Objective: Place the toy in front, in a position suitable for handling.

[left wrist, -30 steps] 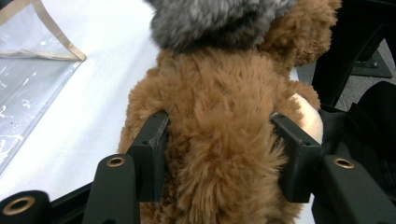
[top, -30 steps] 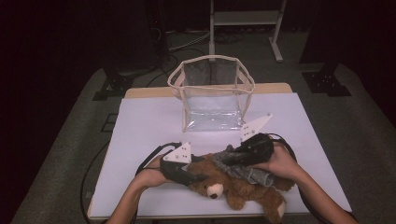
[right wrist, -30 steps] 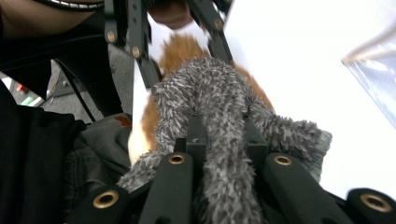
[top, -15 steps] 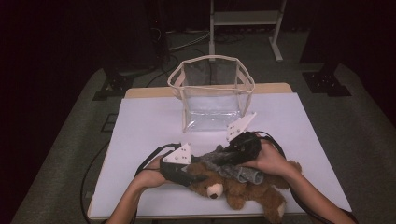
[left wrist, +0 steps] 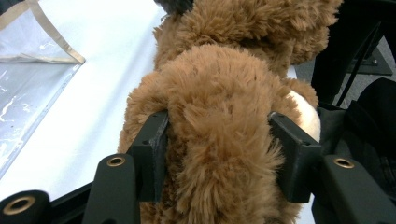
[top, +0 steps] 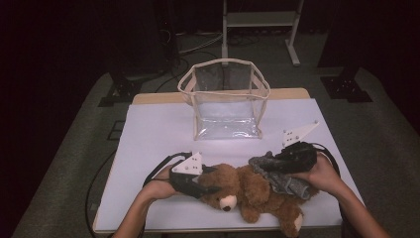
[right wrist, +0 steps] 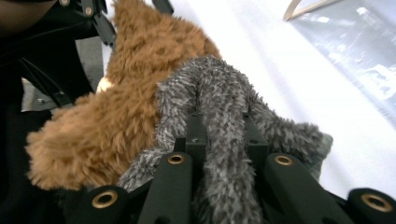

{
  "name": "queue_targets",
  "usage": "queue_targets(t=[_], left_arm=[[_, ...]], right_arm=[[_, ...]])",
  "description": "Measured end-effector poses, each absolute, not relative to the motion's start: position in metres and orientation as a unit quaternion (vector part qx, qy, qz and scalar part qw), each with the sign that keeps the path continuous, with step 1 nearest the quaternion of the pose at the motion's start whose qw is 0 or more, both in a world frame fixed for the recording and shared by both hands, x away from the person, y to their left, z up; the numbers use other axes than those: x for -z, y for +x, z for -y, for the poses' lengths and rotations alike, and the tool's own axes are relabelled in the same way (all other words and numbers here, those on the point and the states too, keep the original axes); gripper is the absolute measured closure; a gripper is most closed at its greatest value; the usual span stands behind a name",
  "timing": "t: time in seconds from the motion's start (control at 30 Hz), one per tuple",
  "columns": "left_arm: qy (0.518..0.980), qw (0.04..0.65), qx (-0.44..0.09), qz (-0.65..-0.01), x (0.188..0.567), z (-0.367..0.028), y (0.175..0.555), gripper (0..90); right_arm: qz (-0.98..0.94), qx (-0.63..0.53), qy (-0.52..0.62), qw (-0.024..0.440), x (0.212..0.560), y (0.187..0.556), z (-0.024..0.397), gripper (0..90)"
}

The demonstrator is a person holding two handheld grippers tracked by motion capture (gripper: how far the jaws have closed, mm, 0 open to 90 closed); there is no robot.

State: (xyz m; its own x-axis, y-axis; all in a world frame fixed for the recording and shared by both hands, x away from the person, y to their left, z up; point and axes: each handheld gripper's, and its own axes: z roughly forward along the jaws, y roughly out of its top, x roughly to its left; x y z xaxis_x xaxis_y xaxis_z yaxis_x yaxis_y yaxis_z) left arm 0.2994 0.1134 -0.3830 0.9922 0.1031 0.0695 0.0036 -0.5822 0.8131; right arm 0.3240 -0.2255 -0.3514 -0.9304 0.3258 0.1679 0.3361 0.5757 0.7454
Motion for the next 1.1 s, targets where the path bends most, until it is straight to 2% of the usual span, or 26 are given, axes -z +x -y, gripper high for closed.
queue_targets(t=[0.3,0.57,1.1], left_arm=[[0.885,0.464,-0.030,-0.043,0.377,-0.108,0.306,30.0],[0.901,0.431,-0.009,-0.055,0.384,-0.090,0.311,9.9],[0.915,0.399,0.022,-0.056,0.391,-0.070,0.318,1.8]], right_arm=[[0.888,0.424,-0.176,-0.001,0.360,0.308,0.218,77.7],[0.888,0.430,-0.163,-0.011,0.363,0.294,0.217,77.8],[0.883,0.439,-0.166,-0.006,0.366,0.295,0.220,77.7]])
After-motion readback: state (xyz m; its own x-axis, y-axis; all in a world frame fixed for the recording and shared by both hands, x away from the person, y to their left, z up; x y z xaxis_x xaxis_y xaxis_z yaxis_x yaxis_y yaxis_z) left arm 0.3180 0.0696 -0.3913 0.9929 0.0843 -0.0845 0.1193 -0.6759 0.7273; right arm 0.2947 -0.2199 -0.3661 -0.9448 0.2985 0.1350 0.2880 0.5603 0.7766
